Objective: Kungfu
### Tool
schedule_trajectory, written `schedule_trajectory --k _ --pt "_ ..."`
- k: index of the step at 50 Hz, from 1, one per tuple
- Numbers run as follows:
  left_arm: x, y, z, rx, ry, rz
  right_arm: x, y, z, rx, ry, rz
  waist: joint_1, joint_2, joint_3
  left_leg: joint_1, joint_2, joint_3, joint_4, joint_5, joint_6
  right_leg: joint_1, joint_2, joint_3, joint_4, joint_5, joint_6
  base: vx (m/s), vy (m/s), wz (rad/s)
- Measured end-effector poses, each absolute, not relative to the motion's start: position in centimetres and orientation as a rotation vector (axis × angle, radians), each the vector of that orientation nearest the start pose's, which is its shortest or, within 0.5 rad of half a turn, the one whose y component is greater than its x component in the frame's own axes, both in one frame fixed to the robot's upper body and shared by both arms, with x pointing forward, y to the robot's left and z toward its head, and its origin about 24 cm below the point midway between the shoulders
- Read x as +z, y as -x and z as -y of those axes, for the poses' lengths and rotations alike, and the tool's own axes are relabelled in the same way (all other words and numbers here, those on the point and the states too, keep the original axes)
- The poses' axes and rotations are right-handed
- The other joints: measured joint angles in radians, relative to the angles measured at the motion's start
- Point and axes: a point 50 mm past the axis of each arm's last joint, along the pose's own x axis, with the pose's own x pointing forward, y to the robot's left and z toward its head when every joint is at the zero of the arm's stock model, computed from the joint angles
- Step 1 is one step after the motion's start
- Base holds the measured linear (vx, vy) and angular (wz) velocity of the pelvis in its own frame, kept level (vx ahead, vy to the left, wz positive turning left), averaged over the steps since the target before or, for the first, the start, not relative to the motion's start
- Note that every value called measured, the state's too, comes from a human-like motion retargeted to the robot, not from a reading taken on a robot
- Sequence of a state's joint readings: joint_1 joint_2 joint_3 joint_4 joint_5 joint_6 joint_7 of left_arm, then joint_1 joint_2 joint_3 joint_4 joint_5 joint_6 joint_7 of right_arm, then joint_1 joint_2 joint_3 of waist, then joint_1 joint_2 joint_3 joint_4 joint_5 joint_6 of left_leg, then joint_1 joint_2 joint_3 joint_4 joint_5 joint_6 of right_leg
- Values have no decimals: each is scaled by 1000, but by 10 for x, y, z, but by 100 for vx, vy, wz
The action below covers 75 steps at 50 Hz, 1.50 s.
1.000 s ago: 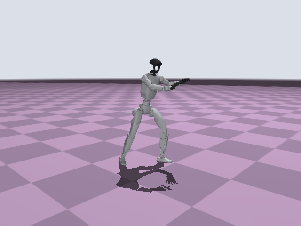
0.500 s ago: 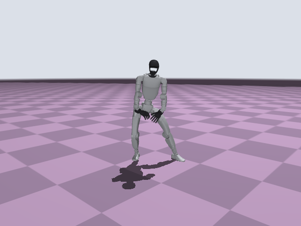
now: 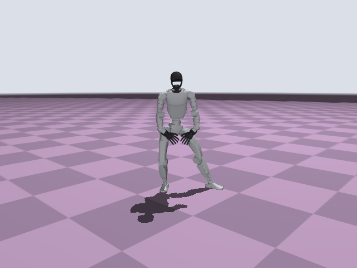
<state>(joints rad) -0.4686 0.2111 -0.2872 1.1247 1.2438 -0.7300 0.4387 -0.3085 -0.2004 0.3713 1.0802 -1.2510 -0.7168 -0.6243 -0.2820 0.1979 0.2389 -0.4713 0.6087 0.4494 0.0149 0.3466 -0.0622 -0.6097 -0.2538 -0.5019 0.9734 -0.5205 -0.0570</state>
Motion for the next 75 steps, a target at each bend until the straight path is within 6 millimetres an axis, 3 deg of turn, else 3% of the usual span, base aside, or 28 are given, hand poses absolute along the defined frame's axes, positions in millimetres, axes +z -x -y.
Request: schedule_trajectory --k 3,6,8,11,15,19,20,22,24,25,26,27,29,33,37,40,46,51,55,58,60,62,65,67,69,72,74,75 --pt "-21 -284 -136 -633 -1201 333 -74 -214 123 633 973 139 13 -1 -5 -15 -20 -19 32 -25 10 18 -12 14 -51 37 25 21 22 13" --pt "17 -303 -158 -496 -1186 413 -71 -201 146 525 724 -38 33 -3 -11 -31 -34 -31 76 -62 2 47 -24 24 -118 82 54 26 30 13" --pt "54 -314 -170 -399 -1165 513 -70 -189 169 447 514 -169 50 -4 -15 -39 -43 -34 106 -86 -11 75 -30 30 -171 115 76 30 34 16" --pt "127 -321 -178 -274 -1141 752 -70 -155 213 364 158 -359 70 2 -18 -56 -56 -38 159 -107 -50 131 -38 39 -261 168 118 44 51 32" --pt "227 -301 -174 -132 -1124 1103 -68 -96 267 169 -250 -488 72 9 -26 -120 -109 -111 286 -150 -74 244 -72 44 -397 249 192 48 51 83" --pt "287 -271 -156 -76 -1101 1339 -75 -55 290 -171 -402 -491 98 23 -71 -184 -222 -213 443 -268 -81 407 -135 11 -544 350 283 66 63 130" --pt "296 -265 -150 -78 -1086 1379 -79 -52 288 -239 -414 -488 112 30 -88 -198 -260 -245 480 -299 -85 451 -151 -5 -578 376 304 84 81 111" --pt "308 -256 -143 -95 -1069 1429 -100 -69 261 -295 -465 -496 164 46 -127 -228 -281 -260 542 -354 -112 514 -153 -35 -654 431 319 63 55 70" --pt "315 -246 -145 -95 -1075 1462 -125 -116 209 -284 -604 -523 207 68 -166 -270 -273 -257 621 -408 -108 559 -131 -70 -729 483 319 55 47 33" --pt "318 -240 -148 -88 -1085 1481 -131 -148 175 -248 -691 -544 224 76 -180 -288 -266 -250 660 -432 -104 578 -125 -84 -764 508 319 48 52 7" --pt "319 -234 -153 -62 -1088 1507 -131 -177 155 -196 -774 -588 239 80 -189 -298 -274 -245 696 -456 -102 593 -133 -94 -791 530 319 37 52 -7" --pt "320 -229 -157 -31 -1078 1538 -127 -200 134 -119 -855 -652 258 88 -195 -307 -282 -240 730 -480 -99 606 -142 -104 -816 550 319 25 57 -22" --pt "323 -223 -161 39 -1004 1611 -114 -224 102 69 -984 -791 315 111 -203 -325 -297 -235 791 -525 -91 619 -161 -120 -852 581 319 32 63 -25" --pt "326 -224 -155 49 -1055 1647 -84 -263 88 136 -931 -779 421 89 -249 -376 -326 -225 893 -597 -72 616 -202 -149 -886 623 319 29 24 -15" --pt "326 -230 -162 129 -1156 1593 -55 -287 50 365 -936 -648 395 51 -216 -363 -353 -204 943 -635 -47 640 -242 -154 -877 653 312 20 8 4" --pt "320 -232 -175 192 -1146 1566 -51 -285 35 488 -815 -661 333 34 -202 -368 -349 -214 956 -641 -36 623 -238 -145 -861 673 305 11 -10 -17" --pt "296 -241 -203 256 -1069 1416 -42 -294 35 493 -712 -546 294 9 -184 -353 -314 -216 923 -613 -21 577 -222 -135 -847 684 318 -9 -20 -38" --pt "251 -253 -242 374 -955 1159 -4 -326 41 444 -737 -332 273 5 -195 -307 -246 -217 828 -575 -47 520 -181 -125 -825 644 319 -22 -29 -69" --pt "176 -257 -281 533 -698 810 60 -355 48 532 -717 -38 222 -7 -193 -191 -207 -198 683 -517 -94 486 -163 -88 -768 586 302 -28 -43 -73" --pt "81 -249 -301 667 -400 380 126 -367 75 563 -648 265 192 -35 -201 -64 -162 -189 533 -413 -179 478 -126 -72 -741 548 283 -27 -66 -94" --pt "9 -232 -302 737 -81 68 192 -361 120 487 -518 584 145 -95 -225 -1 -226 -188 407 -296 -200 432 -178 -43 -689 511 296 -44 -70 -33" --pt "-35 -204 -301 763 220 -34 241 -339 163 396 -396 837 123 -140 -239 52 -243 -217 330 -220 -200 381 -190 18 -609 453 309 -30 -72 -37" --pt "-85 -142 -293 863 746 67 304 -273 238 203 -195 1209 118 -211 -270 131 -255 -290 230 -156 -200 283 -201 78 -455 352 309 -19 -91 -63" --pt "-107 -101 -287 1012 981 154 327 -216 289 8 -81 1396 114 -244 -304 167 -226 -308 168 -161 -200 241 -217 35 -354 279 294 -6 -89 -45" --pt "-124 -65 -277 1202 1084 164 339 -156 325 -174 46 1545 91 -250 -338 205 -166 -307 109 -192 -200 192 -182 26 -243 191 263 -2 -110 -38" --pt "-141 -23 -262 1397 1131 83 344 -73 342 -405 284 1689 45 -233 -375 220 -72 -198 53 -224 -200 127 -136 19 -125 100 216 -6 -73 -15" --pt "-146 -14 -260 1413 1146 18 338 -44 337 -531 425 1711 4 -230 -374 194 -75 -216 57 -208 -200 97 -141 26 -81 78 205 -23 -35 23" --pt "-148 -11 -259 -3459 -2807 21 334 -34 332 -595 494 1715 -19 -227 -365 179 -73 -240 69 -201 -200 90 -139 28 -63 68 200 -35 -42 7"
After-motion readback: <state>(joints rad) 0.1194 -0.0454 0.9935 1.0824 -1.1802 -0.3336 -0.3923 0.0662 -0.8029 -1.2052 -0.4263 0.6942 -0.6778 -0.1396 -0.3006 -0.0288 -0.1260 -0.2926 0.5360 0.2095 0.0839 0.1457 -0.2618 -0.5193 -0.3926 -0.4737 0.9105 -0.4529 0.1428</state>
